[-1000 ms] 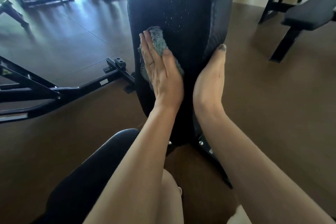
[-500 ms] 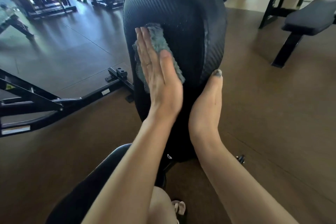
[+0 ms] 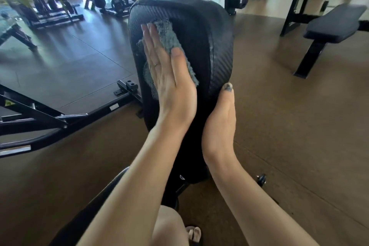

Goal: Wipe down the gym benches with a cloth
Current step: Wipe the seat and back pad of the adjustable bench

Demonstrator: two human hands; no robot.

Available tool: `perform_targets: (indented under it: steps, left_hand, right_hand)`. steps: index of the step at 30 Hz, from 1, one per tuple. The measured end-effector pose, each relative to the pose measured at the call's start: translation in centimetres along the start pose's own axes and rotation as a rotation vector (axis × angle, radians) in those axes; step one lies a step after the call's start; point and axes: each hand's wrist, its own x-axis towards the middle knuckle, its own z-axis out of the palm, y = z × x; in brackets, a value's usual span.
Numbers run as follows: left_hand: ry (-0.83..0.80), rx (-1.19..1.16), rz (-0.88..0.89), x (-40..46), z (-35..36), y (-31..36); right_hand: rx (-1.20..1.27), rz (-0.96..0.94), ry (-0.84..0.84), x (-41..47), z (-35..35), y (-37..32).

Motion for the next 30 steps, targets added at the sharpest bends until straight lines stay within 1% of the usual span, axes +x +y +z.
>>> perform_targets:
  steps: [3,4,6,8,9,10,12,14,16,18,20,23,24,25,28,30]
  left_hand:
    - [0.047,0.018,0.045,4.6,-0.6,0.6]
    - [0.053,0.028,0.029,6.5,-0.9,0.6]
    - [0.064,-0.007,-0.061,9.5,-1.7,0.5]
    - [0.072,-0.048,-0.090,9.7,-2.0,0.9]
    - [0.064,-0.036,-0.074,8.5,-1.7,1.4]
    - [0.050,-0.005,-0.039,6.6,-1.1,2.0]
    - [0.012,0.070,0.103,2.2,0.0,3.3]
    - [-0.021,0.144,0.249,-1.0,0.8,3.6]
    - [-0.060,0.182,0.334,-0.8,0.6,3.5]
    - [-0.077,0.212,0.382,1.0,-0.1,3.0]
    - [-0.043,0.198,0.356,3.5,-0.7,2.5]
    - [0.056,0.102,0.175,5.5,-0.8,2.4]
    - [0.069,0.105,0.159,5.3,-0.6,2.8]
    - [0.061,0.131,0.196,4.8,-0.4,3.0]
    - [-0.028,0.283,0.529,2.6,0.0,3.2]
    - [-0.083,0.332,0.673,2.7,-0.2,2.8]
  right_hand:
    - [-0.011,-0.005,-0.059,0.7,-0.7,-1.7]
    - [-0.011,-0.026,-0.051,1.1,-0.6,-2.6]
    - [0.006,-0.086,-0.034,1.5,0.1,-5.0]
    - [0.024,-0.114,-0.026,2.0,0.8,-6.8]
    - [0.026,-0.103,-0.018,2.1,1.1,-7.3]
    - [0.019,-0.089,-0.007,2.3,1.2,-7.3]
    - [0.004,-0.088,0.021,2.4,1.1,-7.0]
    - [0.023,-0.081,-0.025,2.5,0.5,-6.6]
    - [0.070,-0.045,-0.094,2.9,0.0,-6.4]
    - [0.071,-0.010,-0.117,3.3,-0.2,-6.3]
    - [0.051,0.033,-0.108,3.5,-0.2,-6.2]
    - [0.000,0.059,-0.112,3.4,-0.1,-6.1]
    - [-0.015,0.060,-0.111,3.4,-0.1,-6.1]
    - [-0.024,0.055,-0.106,3.3,0.0,-6.2]
    - [-0.023,-0.007,-0.079,2.9,0.1,-6.2]
    - [0.000,-0.013,-0.092,3.0,0.1,-6.3]
